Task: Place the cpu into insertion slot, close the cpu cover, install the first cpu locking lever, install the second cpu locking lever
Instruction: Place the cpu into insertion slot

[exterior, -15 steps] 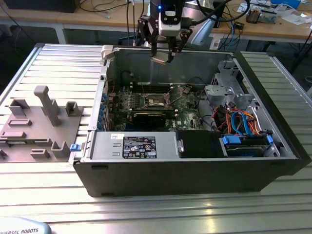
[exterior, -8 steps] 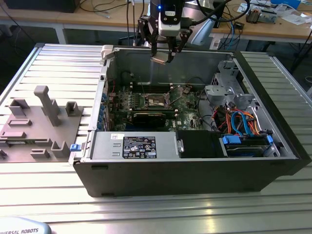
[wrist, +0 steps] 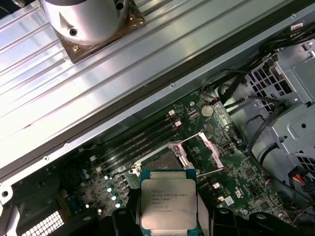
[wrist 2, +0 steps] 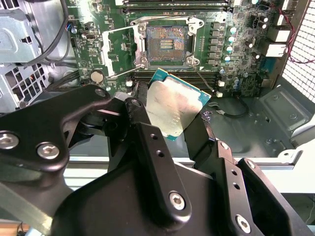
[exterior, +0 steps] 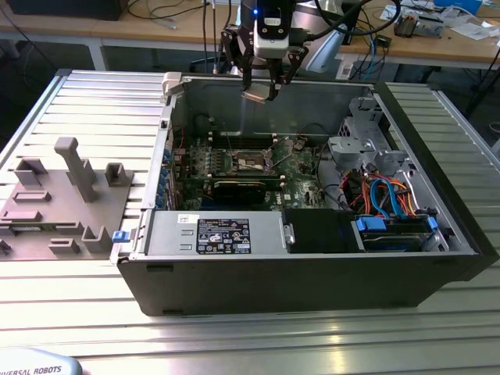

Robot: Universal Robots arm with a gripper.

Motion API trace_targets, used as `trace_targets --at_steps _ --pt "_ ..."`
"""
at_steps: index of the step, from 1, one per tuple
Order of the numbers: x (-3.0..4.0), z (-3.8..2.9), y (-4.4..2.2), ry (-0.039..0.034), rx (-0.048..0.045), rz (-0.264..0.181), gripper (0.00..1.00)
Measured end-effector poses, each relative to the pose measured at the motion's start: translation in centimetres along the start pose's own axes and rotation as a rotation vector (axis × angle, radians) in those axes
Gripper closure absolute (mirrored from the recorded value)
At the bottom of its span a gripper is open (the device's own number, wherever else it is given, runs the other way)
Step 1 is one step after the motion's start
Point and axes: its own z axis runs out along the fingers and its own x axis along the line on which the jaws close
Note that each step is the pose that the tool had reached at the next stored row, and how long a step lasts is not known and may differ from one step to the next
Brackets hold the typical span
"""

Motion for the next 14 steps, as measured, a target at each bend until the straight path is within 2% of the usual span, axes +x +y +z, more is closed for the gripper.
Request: trace_targets --at_steps 14 --pt "0.0 0.01 0.0 -0.0008 -0.0001 0.01 0.46"
